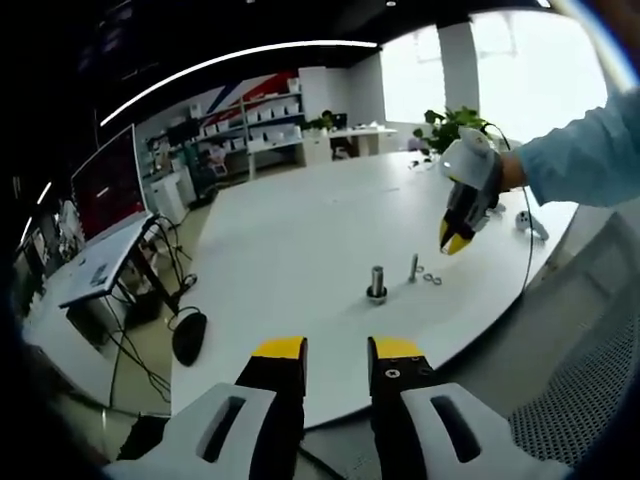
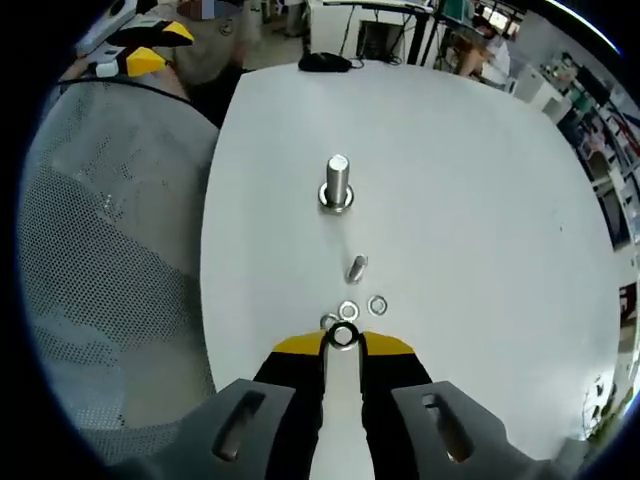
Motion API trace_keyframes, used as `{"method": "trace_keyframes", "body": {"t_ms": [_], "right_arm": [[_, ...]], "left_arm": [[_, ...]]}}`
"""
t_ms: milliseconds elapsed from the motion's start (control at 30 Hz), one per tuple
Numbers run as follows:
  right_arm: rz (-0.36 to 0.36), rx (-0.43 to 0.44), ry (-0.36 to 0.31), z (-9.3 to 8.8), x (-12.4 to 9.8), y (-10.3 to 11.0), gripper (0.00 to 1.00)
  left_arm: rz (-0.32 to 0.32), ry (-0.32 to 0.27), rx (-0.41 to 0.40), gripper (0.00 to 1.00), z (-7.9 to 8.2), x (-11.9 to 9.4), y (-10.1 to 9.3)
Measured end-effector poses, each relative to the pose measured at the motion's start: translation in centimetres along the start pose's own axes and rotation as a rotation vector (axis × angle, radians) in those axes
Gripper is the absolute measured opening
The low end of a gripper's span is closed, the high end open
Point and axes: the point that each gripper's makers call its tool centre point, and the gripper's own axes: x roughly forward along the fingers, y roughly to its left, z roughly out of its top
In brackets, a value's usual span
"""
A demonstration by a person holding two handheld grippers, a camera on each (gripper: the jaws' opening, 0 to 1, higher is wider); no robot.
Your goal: Place the washer onto the threaded stud by aligning its center hole with the stud, sliding it down to the base, and recovering from edge contact or off-axis alignment until the washer reaches the visible bottom stop.
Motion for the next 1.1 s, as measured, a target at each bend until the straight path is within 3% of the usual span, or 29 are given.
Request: {"method": "trace_keyframes", "body": {"t_ms": [433,1100], "right_arm": [[-0.023,-0.046,-0.009,2.9,0.9,-0.9,0.13],[-0.012,-0.061,0.015,3.1,1.8,-1.3,0.13]], "left_arm": [[-0.001,-0.006,-0.015,0.22,0.0,-0.1,0.1],[-0.008,0.004,-0.014,0.22,-0.2,0.0,0.0]]}}
